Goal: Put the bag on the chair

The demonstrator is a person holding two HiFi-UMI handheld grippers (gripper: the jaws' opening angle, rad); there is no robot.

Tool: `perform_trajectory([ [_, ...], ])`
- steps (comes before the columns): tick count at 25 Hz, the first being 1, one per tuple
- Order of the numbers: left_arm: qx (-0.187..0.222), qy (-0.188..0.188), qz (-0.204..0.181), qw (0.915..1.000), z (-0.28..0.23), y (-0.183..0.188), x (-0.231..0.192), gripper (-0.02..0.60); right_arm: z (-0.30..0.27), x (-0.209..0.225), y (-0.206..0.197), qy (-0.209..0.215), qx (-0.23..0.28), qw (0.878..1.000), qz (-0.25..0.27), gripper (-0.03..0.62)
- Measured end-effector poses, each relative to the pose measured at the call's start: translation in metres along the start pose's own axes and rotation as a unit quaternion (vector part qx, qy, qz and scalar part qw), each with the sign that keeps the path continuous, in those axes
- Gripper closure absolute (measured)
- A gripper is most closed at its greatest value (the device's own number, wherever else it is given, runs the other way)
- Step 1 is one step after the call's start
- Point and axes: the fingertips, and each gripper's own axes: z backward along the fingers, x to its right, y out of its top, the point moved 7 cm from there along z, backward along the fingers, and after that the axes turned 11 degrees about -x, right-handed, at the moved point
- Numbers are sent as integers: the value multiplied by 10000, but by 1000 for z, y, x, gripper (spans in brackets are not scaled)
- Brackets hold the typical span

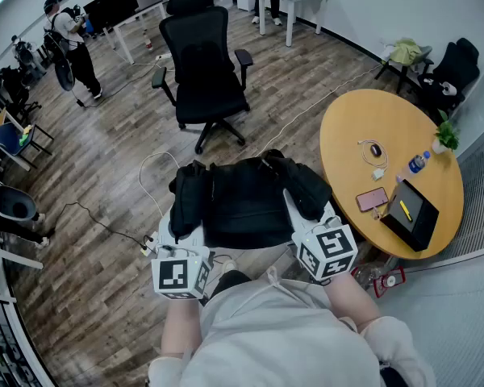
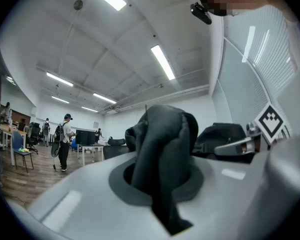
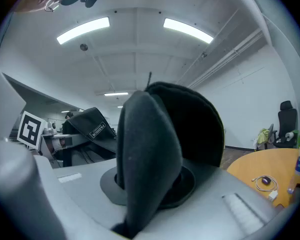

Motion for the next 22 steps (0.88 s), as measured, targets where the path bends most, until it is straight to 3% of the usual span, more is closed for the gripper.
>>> perform_trajectory([
  [10, -44, -32, 17, 10000, 0, 0, 1, 552, 2, -2, -1, -30, -64, 10000, -17, 568],
  [22, -371, -108, 81, 9992, -23, -16, 17, 552, -6, 23, -21, 100, -307, 9991, -288, 568],
])
